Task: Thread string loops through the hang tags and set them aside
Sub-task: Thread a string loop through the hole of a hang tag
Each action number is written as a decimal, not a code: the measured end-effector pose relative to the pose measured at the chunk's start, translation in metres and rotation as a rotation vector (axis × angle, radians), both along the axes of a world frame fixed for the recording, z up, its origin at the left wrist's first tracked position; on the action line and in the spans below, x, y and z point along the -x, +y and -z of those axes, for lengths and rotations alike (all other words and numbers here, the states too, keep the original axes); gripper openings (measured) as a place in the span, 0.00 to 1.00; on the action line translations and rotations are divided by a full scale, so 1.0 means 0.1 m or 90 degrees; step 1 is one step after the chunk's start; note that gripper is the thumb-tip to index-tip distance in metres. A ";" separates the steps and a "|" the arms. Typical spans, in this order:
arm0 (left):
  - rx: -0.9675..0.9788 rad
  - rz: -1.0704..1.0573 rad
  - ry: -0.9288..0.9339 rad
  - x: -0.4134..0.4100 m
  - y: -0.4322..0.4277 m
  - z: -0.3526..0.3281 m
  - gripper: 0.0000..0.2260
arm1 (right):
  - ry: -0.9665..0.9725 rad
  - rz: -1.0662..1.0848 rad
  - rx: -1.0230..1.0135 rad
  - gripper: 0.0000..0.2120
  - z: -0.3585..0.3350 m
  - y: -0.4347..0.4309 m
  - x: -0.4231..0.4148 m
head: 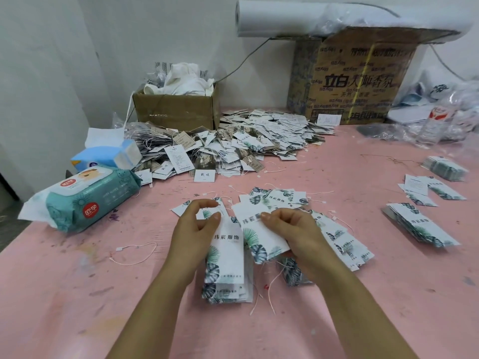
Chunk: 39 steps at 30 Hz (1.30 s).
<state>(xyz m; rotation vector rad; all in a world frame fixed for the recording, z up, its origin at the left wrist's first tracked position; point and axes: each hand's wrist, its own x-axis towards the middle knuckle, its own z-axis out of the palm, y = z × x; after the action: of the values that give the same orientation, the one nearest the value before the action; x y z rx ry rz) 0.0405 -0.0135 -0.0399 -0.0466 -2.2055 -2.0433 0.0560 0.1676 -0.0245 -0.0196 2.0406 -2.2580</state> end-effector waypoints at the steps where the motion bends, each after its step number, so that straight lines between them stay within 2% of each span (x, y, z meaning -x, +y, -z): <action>1: 0.001 0.002 0.012 0.00 0.01 0.00 0.06 | -0.004 0.000 -0.004 0.12 0.02 -0.03 0.00; 5: -0.032 0.034 0.031 -0.04 0.05 -0.05 0.08 | 0.011 0.020 -0.077 0.09 0.08 -0.11 0.00; 12: -0.068 0.091 0.029 -0.08 0.12 -0.07 0.15 | 0.037 0.039 -0.129 0.15 0.09 -0.14 -0.01; 16: -0.114 0.034 0.024 -0.06 0.09 -0.08 0.13 | 0.013 0.083 -0.094 0.11 0.06 -0.12 -0.01; 20: -0.188 -0.046 0.017 -0.03 0.05 -0.08 0.12 | -0.007 0.112 -0.075 0.14 0.03 -0.05 0.02; 23: -0.210 -0.098 0.020 -0.01 0.04 -0.08 0.12 | 0.002 0.117 -0.108 0.15 0.03 -0.02 0.02; 28: -0.239 -0.148 0.030 0.02 -0.01 -0.10 0.12 | 0.065 0.140 -0.184 0.14 0.08 0.02 0.05; 31: -0.245 -0.102 0.023 0.01 0.01 -0.11 0.13 | 0.137 0.124 -0.174 0.13 0.07 -0.01 0.02; 34: -0.185 -0.059 0.022 0.00 0.06 -0.09 0.14 | 0.222 0.120 -0.219 0.10 0.06 -0.07 -0.01; 39: -0.150 0.004 0.017 -0.03 0.13 -0.08 0.14 | 0.332 0.112 -0.264 0.12 0.05 -0.12 -0.05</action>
<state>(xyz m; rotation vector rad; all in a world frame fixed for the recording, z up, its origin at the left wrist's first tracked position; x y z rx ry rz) 0.0438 -0.0008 -0.0324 -0.0556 -1.9367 -2.2763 0.0610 0.1560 -0.0297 -0.4584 2.8442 -2.0203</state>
